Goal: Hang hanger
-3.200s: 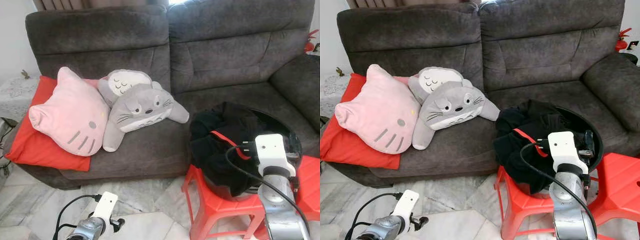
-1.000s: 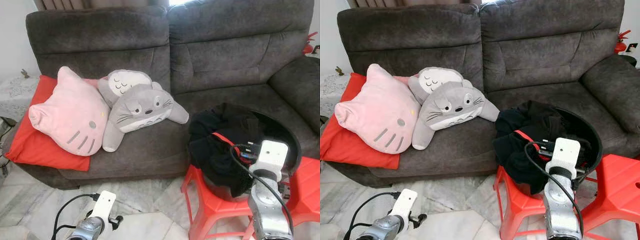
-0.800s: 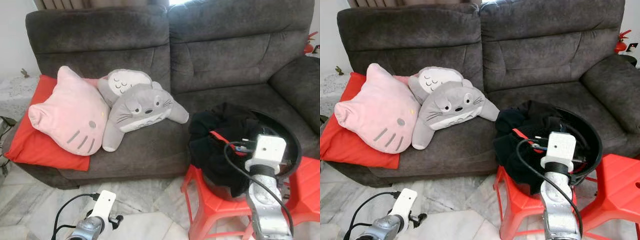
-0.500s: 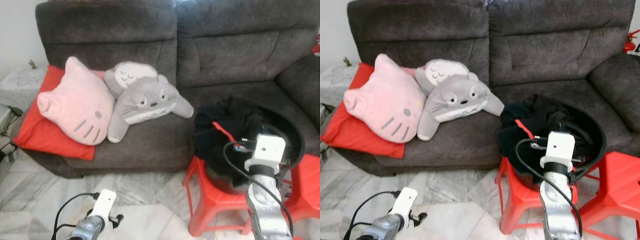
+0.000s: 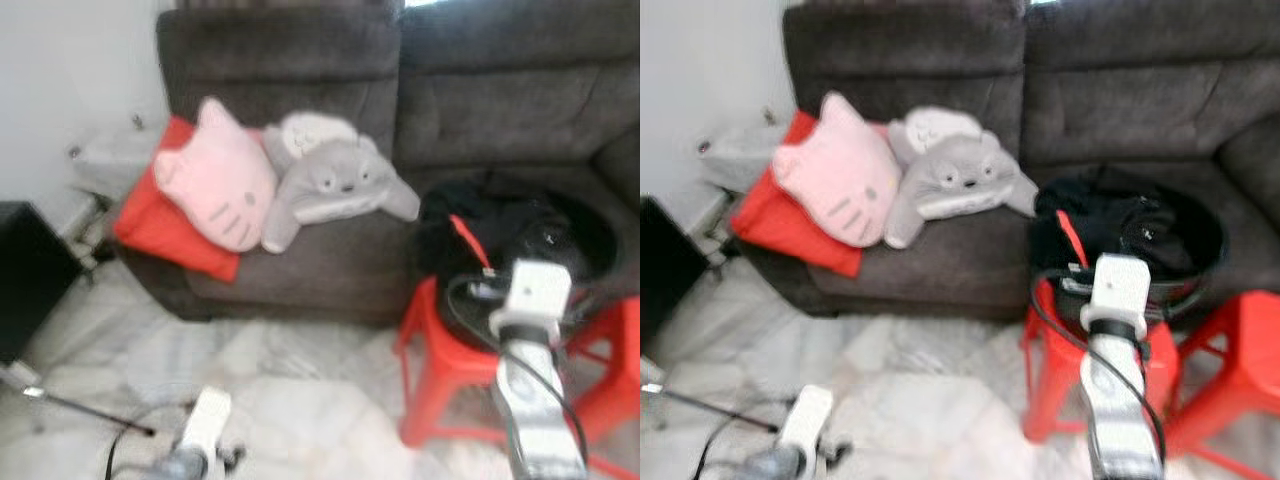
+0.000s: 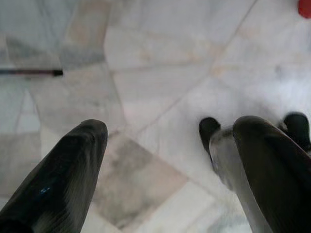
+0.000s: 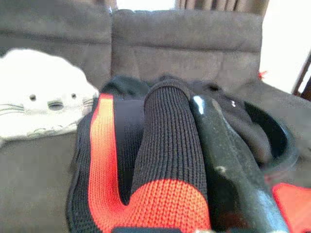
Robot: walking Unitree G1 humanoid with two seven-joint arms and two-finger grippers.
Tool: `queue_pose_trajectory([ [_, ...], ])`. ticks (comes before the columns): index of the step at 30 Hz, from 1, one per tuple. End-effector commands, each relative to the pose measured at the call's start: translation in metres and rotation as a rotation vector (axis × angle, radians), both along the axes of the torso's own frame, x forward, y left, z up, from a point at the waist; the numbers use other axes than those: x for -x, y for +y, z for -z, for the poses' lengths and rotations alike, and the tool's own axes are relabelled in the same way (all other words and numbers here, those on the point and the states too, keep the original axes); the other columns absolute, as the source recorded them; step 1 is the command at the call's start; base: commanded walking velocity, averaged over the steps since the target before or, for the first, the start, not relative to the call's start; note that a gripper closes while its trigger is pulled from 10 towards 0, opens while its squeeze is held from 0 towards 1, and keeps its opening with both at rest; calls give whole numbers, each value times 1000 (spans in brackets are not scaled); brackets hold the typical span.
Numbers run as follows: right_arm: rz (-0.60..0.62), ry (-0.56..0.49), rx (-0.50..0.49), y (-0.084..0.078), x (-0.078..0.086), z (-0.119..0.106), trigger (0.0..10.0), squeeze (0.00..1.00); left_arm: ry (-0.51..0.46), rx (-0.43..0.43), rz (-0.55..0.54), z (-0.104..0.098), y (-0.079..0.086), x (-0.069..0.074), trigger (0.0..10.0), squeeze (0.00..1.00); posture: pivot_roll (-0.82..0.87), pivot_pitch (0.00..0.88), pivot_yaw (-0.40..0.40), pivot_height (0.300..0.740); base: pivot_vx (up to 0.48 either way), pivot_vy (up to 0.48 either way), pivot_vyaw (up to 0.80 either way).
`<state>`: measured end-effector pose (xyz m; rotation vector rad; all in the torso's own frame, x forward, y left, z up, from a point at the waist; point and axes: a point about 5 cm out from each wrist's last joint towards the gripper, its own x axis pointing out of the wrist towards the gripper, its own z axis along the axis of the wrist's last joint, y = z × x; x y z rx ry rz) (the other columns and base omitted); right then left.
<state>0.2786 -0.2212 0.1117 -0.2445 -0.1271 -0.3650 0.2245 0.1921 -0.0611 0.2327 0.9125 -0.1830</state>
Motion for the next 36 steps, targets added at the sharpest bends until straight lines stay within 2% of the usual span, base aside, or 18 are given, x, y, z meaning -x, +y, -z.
queue_pose_trajectory([
  [1, -11, -9, 2, 4, -1, -3, 10000, 0, -29, -4, 2, -5, 0, -8, 10000, 0, -205, 0, 74, 740, -379, 0, 0],
  [15, -41, -23, 56, 9, -4, -10, 10000, 0, -27, -2, 4, -5, 0, -8, 10000, 0, -205, 0, 73, 740, -376, 0, 0],
  [25, -26, 25, 54, 5, -6, 0, 10000, 0, -29, -1, 3, -5, 0, -8, 10000, 0, -206, 0, 74, 740, -376, 0, 0],
  [36, -20, 30, 53, 4, -7, 0, 10000, 0, -28, -2, 3, -5, 0, -8, 10000, 0, -203, 0, 74, 740, -373, 0, 0],
])
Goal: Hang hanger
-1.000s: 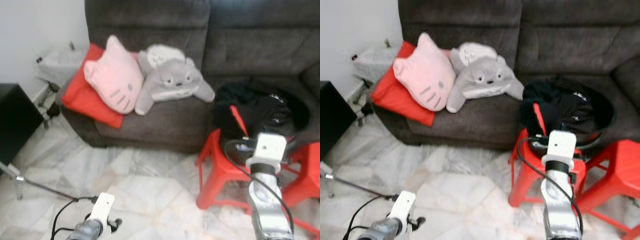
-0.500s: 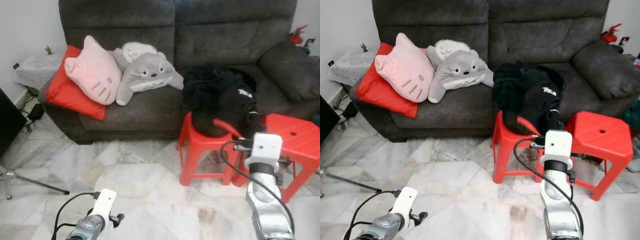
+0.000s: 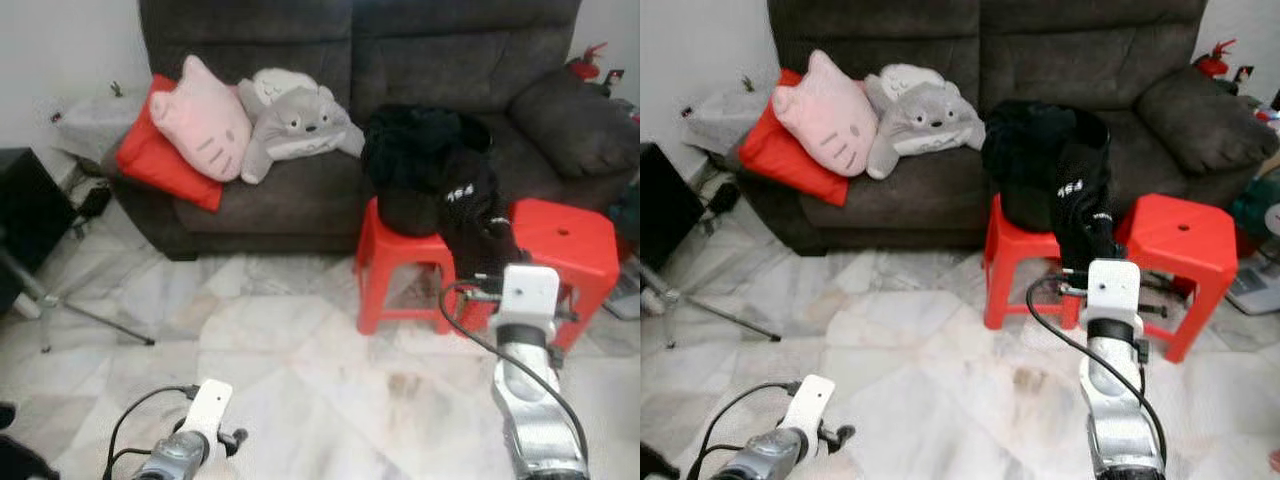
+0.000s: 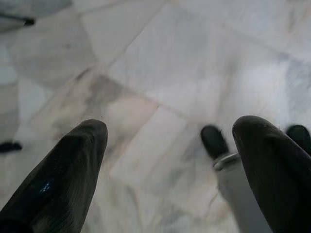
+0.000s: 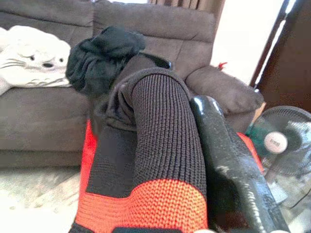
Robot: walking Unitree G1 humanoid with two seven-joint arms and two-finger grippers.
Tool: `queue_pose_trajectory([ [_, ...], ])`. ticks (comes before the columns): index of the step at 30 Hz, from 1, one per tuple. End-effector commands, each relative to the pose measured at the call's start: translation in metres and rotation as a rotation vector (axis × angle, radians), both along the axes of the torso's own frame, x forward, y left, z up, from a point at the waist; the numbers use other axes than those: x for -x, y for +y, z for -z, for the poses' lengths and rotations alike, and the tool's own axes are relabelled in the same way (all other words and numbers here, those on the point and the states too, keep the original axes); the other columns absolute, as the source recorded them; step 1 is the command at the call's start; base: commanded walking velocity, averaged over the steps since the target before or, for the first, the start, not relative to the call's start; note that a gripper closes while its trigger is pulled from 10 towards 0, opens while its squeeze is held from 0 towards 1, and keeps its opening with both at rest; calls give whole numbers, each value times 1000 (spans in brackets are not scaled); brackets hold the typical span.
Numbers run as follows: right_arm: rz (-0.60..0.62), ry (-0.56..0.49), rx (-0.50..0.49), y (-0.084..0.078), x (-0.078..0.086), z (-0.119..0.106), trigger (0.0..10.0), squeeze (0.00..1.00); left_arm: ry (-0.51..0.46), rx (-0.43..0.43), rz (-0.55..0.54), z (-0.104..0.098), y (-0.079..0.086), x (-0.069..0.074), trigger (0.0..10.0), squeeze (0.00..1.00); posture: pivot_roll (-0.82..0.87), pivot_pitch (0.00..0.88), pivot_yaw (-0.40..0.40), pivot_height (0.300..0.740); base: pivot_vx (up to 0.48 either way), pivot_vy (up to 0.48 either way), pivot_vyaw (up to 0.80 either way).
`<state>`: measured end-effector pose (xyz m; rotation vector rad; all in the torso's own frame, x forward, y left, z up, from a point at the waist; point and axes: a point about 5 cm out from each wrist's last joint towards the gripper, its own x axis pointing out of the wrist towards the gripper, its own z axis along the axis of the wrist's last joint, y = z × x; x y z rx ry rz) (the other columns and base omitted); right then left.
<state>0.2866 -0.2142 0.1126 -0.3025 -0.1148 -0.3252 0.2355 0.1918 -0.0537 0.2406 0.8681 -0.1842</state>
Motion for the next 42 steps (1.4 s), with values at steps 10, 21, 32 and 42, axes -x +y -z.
queue_pose_trajectory([
  [10, -7, -40, 13, 1, -2, -8, 10000, 0, 19, -14, -2, 3, 1, 4, 10000, 0, -202, 0, 73, 740, 0, 0, 0],
  [21, -34, 143, 101, 5, -8, 20, 10000, 0, 31, -19, 7, 4, 1, 5, 10000, 0, -207, 0, 76, 740, 0, 0, 0],
  [32, 94, 457, -281, -11, -2, 95, 10000, 0, 32, -14, -6, 4, -1, 5, 10000, 0, -190, 0, 71, 740, 0, 0, 0],
  [42, 95, 583, -318, -11, -1, 112, 10000, 0, 14, 0, -37, 2, -3, 1, 10000, 0, -162, 0, 41, 740, 0, 0, 0],
])
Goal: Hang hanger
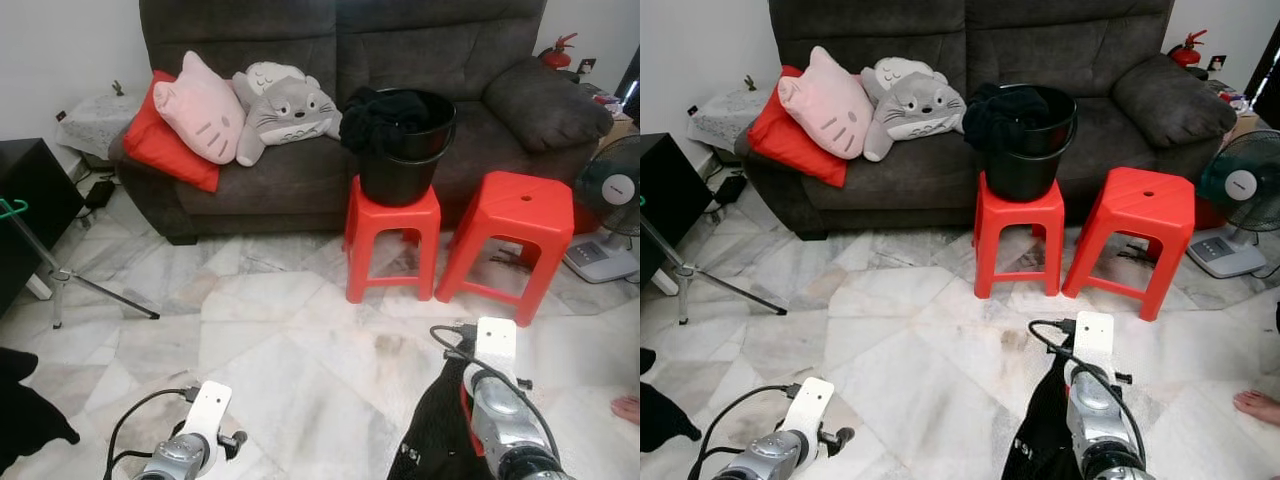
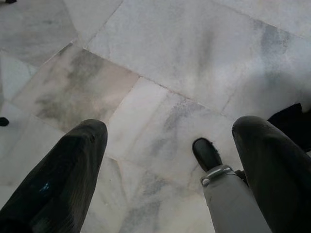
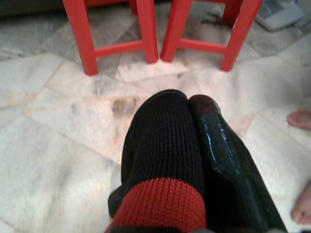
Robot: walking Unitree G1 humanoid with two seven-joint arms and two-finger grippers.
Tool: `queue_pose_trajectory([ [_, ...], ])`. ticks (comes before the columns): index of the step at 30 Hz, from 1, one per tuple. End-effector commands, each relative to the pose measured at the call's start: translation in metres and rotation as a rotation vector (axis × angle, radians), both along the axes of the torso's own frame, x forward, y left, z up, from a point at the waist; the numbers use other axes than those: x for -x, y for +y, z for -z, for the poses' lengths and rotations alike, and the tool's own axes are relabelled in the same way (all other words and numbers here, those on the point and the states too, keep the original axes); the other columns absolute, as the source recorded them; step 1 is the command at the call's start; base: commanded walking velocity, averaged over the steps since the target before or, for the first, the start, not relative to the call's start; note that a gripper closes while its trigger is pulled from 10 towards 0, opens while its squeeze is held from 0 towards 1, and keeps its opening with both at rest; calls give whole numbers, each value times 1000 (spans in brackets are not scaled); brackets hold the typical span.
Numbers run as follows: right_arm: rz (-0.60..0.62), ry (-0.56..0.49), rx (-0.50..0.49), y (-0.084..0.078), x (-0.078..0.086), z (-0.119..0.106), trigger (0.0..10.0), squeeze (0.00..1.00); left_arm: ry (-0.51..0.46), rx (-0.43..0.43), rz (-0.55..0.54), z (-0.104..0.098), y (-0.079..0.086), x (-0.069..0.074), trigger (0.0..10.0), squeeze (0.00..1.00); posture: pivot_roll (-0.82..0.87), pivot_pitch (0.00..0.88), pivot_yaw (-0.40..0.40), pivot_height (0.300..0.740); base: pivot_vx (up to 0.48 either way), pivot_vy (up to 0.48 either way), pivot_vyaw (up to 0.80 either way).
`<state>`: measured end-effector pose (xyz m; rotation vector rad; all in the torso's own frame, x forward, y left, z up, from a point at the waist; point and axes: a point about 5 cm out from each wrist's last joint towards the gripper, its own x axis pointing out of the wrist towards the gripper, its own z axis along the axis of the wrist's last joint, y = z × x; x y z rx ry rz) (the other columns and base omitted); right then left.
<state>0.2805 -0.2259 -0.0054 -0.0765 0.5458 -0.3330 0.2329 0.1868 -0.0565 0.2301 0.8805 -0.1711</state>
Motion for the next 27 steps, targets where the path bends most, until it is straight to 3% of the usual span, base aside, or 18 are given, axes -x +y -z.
queue_pose_trajectory([
  [1, -3, -13, 8, 0, -6, -5, 10000, 0, 3, -5, -19, -1, 2, -2, 10000, 0, -162, 0, 41, 740, 0, 0, 0],
  [5, -13, 30, 40, -2, -3, -1, 10000, 0, -3, 13, -35, -1, 0, -2, 10000, 0, -142, 0, 23, 740, 0, 0, 0],
  [12, 62, -3, 30, -14, -5, -6, 10000, 0, -14, 6, -45, -3, 1, -5, 10000, 0, -133, 0, 24, 740, 0, 0, 0],
  [27, 94, -85, 7, -16, -11, -15, 10000, 0, -18, 12, -48, -3, 2, -5, 10000, 0, -130, 0, 23, 740, 0, 0, 667],
])
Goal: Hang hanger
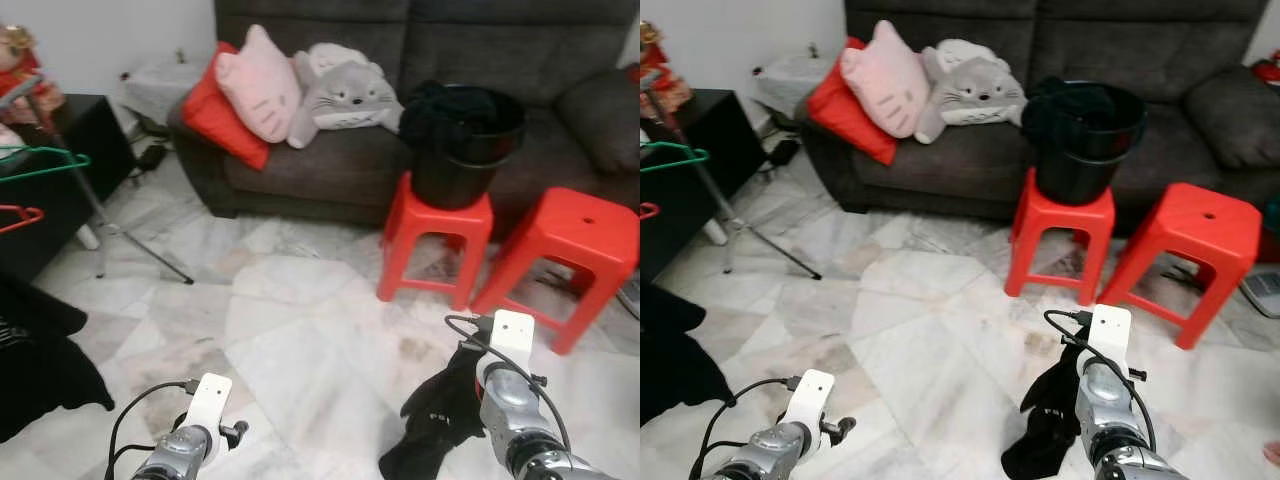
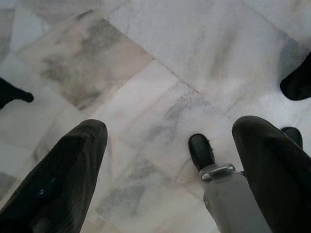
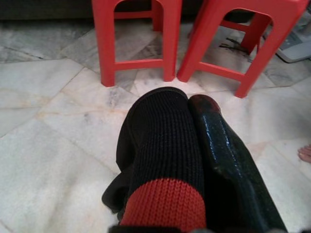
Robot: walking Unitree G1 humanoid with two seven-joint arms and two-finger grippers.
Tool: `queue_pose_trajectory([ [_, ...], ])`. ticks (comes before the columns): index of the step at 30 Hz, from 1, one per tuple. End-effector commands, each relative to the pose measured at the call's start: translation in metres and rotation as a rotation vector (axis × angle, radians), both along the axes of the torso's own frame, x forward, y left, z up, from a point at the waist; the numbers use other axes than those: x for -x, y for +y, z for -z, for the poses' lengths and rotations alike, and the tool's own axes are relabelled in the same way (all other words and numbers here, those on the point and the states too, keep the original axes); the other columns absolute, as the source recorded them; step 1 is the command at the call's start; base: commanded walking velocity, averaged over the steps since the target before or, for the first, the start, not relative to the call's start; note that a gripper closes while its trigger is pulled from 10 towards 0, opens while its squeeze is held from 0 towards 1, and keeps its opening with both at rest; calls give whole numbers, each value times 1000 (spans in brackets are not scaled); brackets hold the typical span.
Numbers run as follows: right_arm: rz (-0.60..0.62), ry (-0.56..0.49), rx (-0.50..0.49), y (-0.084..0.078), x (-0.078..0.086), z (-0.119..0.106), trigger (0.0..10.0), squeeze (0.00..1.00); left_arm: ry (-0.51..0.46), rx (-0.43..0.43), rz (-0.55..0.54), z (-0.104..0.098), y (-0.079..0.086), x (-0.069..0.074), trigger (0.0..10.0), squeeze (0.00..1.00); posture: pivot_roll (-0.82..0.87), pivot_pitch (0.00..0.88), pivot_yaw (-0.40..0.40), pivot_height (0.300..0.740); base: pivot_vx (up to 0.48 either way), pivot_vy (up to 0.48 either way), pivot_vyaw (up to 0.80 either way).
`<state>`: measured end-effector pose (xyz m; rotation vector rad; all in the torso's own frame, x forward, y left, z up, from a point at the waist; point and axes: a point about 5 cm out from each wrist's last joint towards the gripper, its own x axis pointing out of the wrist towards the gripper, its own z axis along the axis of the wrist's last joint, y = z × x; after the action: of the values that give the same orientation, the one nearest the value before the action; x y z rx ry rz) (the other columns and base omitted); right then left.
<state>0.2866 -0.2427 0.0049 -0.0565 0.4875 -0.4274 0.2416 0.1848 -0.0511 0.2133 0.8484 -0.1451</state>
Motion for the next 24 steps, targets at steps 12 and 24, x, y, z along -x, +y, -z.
queue_pose_trajectory([
  [12, 9, -31, -17, -1, -2, -3, 10000, 0, 22, 10, -14, 4, 3, 6, 10000, 0, -124, 0, 24, 740, 0, 0, 776],
  [24, 14, -28, -19, -2, -1, -2, 10000, 0, 30, 2, -13, 4, 4, 7, 10000, 0, -128, 0, 23, 740, 0, 0, 800],
])
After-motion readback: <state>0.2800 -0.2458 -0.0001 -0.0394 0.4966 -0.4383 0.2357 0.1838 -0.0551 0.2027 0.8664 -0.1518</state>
